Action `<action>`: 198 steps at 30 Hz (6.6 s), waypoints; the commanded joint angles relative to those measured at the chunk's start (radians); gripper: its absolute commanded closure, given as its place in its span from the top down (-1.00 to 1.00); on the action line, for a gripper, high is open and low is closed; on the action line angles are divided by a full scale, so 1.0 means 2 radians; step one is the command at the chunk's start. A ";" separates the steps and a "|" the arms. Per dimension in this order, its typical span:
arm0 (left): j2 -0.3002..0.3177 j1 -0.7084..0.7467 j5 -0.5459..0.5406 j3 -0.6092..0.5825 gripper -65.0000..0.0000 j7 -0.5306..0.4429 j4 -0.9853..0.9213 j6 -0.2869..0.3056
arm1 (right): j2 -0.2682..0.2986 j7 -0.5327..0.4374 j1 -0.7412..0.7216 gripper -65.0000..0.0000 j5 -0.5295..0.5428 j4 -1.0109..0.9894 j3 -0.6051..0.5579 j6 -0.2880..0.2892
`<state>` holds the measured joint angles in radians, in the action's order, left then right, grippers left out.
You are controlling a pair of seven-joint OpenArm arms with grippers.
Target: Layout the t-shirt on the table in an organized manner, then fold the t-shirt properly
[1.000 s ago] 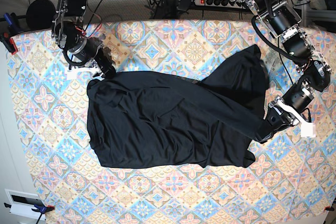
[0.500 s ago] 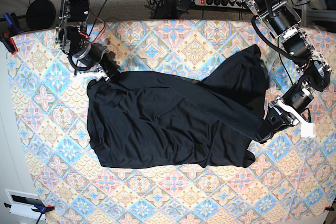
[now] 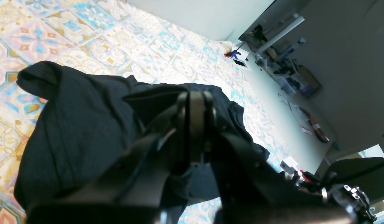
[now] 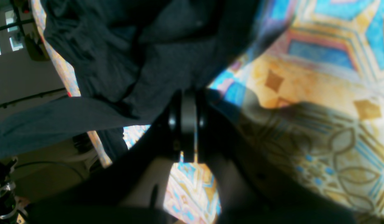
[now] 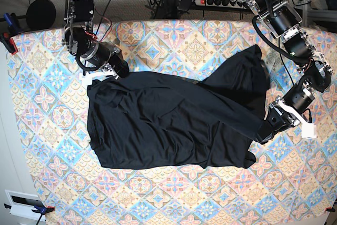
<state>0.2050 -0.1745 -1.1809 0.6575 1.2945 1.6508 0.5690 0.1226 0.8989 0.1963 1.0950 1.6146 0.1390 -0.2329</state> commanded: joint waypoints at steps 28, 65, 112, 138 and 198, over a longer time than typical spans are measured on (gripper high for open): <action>0.008 -0.009 -0.013 0.029 -1.00 -0.011 0.007 0.001 | 0.007 -0.006 0.010 -1.00 0.007 0.197 0.004 0.006; 0.028 0.021 -0.018 0.028 -1.00 0.015 0.010 0.001 | 0.006 -0.002 0.240 -1.00 0.008 0.203 0.011 0.006; 0.028 0.058 -0.042 0.087 -1.00 0.033 0.008 0.002 | 0.033 0.020 -0.169 -1.00 -0.184 -0.045 -0.088 0.005; 0.028 0.095 -0.020 0.101 -1.00 0.034 0.007 0.002 | 0.023 0.002 -0.202 -1.00 -0.239 -0.080 -0.084 0.005; 0.025 0.101 0.050 0.100 0.18 0.037 -0.026 0.002 | -0.006 -0.016 -0.133 0.06 0.031 -0.114 0.160 0.003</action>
<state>0.2378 0.0391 -1.0531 0.8566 1.3849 1.5826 0.5694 0.1020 0.8677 -0.0525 1.1370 1.3670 0.4572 -0.2398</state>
